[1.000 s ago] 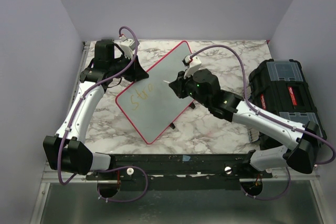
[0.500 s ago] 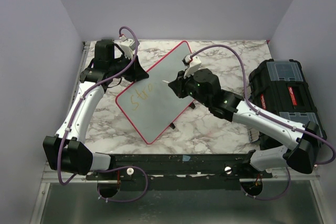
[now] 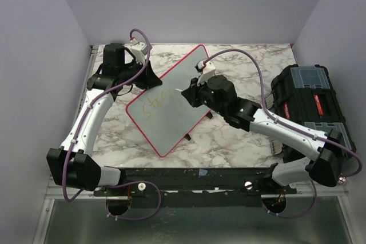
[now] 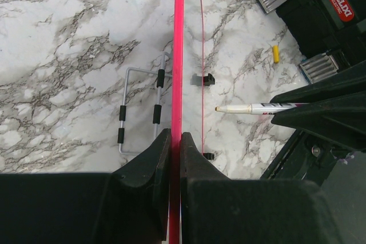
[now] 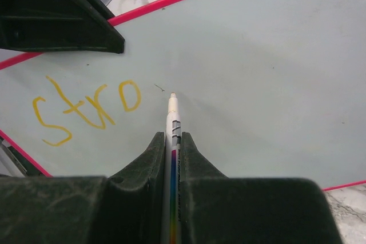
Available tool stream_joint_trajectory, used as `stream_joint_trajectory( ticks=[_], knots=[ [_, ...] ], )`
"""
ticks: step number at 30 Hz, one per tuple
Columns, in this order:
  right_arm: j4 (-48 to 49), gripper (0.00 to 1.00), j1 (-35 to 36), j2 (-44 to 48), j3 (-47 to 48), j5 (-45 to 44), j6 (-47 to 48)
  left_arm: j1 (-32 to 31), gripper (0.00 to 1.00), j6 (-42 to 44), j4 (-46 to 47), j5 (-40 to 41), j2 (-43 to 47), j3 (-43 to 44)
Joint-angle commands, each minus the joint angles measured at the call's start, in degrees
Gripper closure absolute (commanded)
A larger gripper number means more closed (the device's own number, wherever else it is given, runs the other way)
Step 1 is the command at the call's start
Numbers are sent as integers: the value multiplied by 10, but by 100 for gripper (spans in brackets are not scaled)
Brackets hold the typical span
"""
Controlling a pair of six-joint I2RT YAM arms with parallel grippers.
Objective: Write a sentence on the whiteboard
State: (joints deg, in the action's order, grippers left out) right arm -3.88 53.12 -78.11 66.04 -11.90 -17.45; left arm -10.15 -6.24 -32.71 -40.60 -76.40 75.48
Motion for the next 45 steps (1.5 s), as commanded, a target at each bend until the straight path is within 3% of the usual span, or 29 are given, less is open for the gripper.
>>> stream_joint_trajectory(
  ticks=[1,45],
  knots=[
    [10,99,-2,-10,16,22,10,-4,100,24,4,6,13,-6],
    [30,99,-2,-64,60,60,2,-5,100,24,3,5,10,-4]
  ],
)
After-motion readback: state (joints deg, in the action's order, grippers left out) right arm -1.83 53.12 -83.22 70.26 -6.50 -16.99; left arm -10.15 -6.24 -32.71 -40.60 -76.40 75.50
